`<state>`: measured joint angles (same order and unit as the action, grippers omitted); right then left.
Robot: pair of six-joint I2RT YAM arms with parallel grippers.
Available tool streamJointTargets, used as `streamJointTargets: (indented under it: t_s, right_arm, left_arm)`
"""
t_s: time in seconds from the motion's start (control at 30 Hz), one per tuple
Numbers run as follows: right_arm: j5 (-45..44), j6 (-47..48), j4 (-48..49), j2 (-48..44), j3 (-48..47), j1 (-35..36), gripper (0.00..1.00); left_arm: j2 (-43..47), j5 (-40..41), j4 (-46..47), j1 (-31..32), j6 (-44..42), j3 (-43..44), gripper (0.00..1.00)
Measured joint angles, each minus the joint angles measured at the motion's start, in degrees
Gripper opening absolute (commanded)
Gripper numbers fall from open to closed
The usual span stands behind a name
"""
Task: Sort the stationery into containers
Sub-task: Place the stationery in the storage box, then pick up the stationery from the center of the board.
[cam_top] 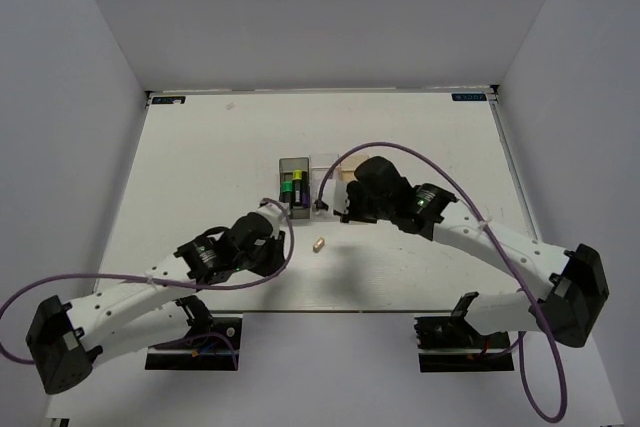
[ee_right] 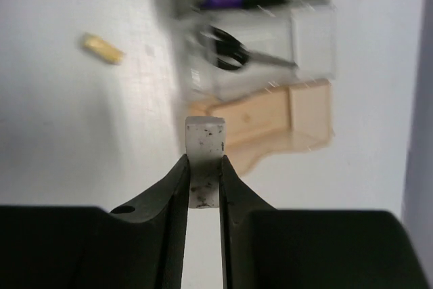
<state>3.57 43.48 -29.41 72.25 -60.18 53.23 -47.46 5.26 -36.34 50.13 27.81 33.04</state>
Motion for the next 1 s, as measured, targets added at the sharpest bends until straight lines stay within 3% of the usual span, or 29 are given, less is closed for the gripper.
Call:
streamJointTargets:
  t_s: [0.07, 0.2, 0.43, 0.47, 0.57, 0.63, 1.0]
  right_arm:
    - [-6.6, -2.9, 2.8, 1.0, 0.1, -1.5, 0.0]
    - [-12.7, -8.0, 6.1, 6.9, 0.6, -5.9, 0.0]
    - [-13.9, -15.1, 6.0, 19.1, -6.6, -10.3, 0.02]
    - [-13.6, -16.0, 5.9, 20.4, -8.1, -10.9, 0.21]
    - [-12.3, -18.1, 5.9, 23.1, -11.4, -12.0, 0.44]
    - [-11.5, -19.4, 5.8, 23.7, -12.2, -12.8, 0.5]
    - [-6.6, -22.8, 5.2, 22.5, -11.8, -16.5, 0.46]
  left_arm:
    - [-4.0, -0.3, 3.1, 2.1, -0.1, 0.0, 0.52]
    - [-10.8, -0.2, 8.5, 5.6, 0.4, 0.3, 0.62]
    - [-15.4, 1.2, 15.5, 9.8, 0.1, 2.1, 0.64]
    - [-15.8, 1.5, 16.2, 10.0, -0.1, 2.3, 0.64]
    - [-18.0, 2.1, 17.7, 10.1, -1.2, 3.3, 0.65]
    - [-19.8, 2.6, 18.4, 10.1, -2.0, 4.0, 0.67]
    - [-28.3, 4.0, 19.9, 10.2, -5.7, 7.1, 0.68]
